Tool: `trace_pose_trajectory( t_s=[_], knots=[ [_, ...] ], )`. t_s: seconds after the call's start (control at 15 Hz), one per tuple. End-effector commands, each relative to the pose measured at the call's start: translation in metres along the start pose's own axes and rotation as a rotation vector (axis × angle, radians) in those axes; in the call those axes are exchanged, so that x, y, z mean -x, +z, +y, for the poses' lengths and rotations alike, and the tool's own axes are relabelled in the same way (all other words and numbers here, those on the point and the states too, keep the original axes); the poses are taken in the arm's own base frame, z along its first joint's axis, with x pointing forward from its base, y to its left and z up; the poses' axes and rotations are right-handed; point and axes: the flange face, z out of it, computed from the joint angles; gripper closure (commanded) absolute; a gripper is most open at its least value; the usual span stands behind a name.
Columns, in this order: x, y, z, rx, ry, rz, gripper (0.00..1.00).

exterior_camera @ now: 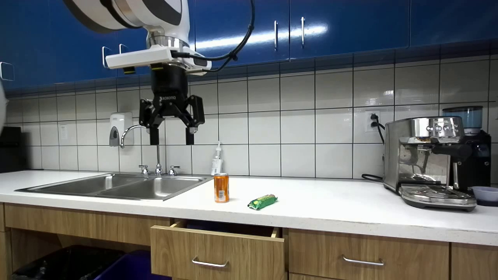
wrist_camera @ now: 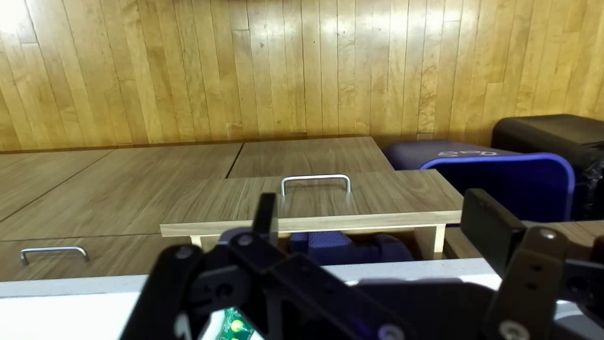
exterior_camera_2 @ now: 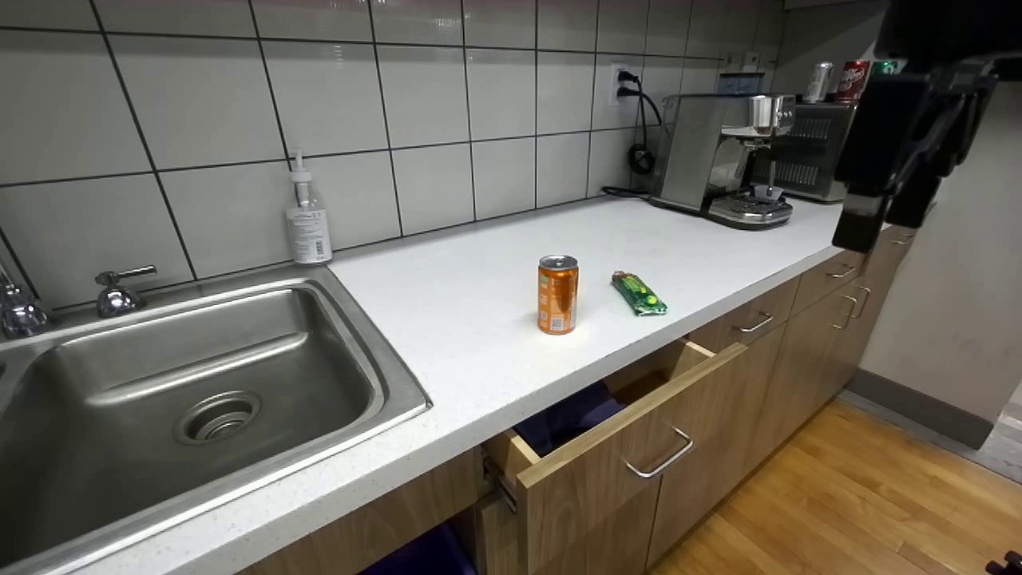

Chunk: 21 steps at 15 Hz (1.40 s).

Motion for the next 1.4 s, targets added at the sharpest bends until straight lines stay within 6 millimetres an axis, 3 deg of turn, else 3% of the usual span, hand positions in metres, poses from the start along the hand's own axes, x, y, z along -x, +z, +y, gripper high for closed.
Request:
trace_pose_trajectory(
  t_s=[0.0,0.4,0.8,1.33],
  knots=[
    [-0.013,0.018,0.003,-0.003,-0.01,0.04,0.0],
    [-0.041,0.05,0.007,-0.007,-0.056,0.04,0.0],
    [-0.067,0.071,0.021,-0.025,-0.084,0.027,0.0],
    [-0.124,0.108,0.037,-0.061,-0.074,0.016,0.0]
  ],
)
